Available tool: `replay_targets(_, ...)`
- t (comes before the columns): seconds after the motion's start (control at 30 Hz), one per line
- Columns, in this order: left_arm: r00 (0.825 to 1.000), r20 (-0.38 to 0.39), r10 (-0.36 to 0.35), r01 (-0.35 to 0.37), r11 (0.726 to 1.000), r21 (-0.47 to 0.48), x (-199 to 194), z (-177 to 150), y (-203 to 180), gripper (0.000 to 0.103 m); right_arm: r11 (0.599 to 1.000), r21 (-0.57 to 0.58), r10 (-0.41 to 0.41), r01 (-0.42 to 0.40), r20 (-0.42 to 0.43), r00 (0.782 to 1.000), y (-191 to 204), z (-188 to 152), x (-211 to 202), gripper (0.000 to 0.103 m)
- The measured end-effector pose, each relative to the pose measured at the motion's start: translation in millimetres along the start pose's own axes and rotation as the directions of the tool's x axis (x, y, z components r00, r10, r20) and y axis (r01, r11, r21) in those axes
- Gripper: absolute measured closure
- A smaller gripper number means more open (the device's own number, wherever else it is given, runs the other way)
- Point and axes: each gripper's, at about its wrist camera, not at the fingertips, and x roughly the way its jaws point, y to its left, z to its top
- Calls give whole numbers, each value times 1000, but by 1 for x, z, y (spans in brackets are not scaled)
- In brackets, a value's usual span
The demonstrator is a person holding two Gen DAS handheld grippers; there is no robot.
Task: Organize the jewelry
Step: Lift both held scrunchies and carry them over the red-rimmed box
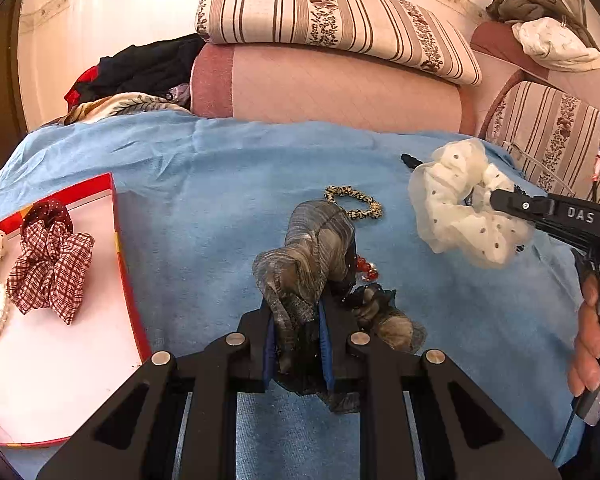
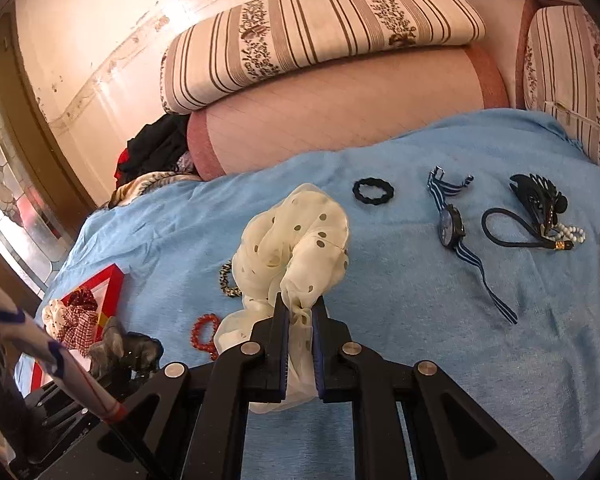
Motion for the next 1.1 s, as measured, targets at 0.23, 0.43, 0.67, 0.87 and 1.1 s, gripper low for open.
replay_targets(0.23,998,33,47,-47,999,24,-4,3,-3,86,1000,-17,19,-18,22,1000,5,-2,-8,93)
replay_targets(0.43,997,48,60,-61,998,21,-7,5,-2,86,999,-38,32,-30,48,998,11,-5,-15,93)
replay_targets(0.67,995,74,64,-65,998,24,-13,8,-2,86,997,-69,50,-44,84,995,24,-8,-29,93)
replay_targets(0.87,992,106,65,-68,997,24,-25,10,0,86,995,-87,65,-56,104,992,41,-12,-43,93)
replay_targets(1.1,989,138,60,-62,998,8,-41,15,5,86,990,-122,81,-65,126,989,70,-25,-61,93)
